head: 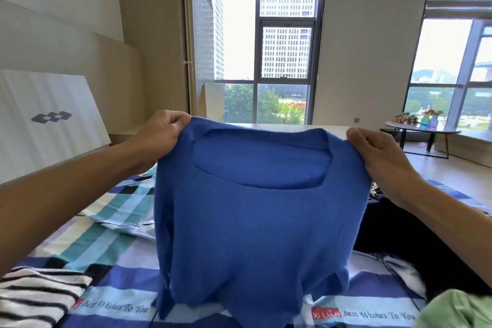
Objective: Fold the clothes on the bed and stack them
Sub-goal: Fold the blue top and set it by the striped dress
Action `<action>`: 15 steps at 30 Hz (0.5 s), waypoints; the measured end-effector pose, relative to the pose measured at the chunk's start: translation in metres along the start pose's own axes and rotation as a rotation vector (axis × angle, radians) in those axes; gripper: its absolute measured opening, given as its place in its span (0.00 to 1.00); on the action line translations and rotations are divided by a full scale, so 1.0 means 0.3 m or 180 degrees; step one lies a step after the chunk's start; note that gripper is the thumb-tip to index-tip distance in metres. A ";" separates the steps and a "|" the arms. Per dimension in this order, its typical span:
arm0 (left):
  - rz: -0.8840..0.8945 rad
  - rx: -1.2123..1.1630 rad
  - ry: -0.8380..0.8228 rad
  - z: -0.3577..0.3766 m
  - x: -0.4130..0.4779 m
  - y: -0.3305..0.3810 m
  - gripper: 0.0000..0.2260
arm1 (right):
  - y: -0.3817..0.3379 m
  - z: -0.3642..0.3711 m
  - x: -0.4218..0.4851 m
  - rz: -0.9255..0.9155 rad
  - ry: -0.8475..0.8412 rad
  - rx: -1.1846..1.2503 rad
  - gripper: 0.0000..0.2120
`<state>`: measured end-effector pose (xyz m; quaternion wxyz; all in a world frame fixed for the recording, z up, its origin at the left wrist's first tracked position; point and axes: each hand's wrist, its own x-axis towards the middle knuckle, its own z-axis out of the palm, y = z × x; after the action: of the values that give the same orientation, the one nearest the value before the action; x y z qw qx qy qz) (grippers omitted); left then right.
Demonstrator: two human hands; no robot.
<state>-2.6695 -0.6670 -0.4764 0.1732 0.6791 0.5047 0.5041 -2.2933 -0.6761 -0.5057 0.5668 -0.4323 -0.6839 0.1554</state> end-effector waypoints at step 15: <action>0.1378 0.1561 -0.0408 -0.198 0.037 0.116 0.11 | -0.041 -0.173 0.136 -0.0331 -0.0734 -0.1035 0.10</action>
<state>-2.7030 -0.6887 -0.4191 -0.0750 0.8224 0.4431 0.3490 -2.2504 -0.6664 -0.4550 0.4148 -0.4616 -0.7817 0.0619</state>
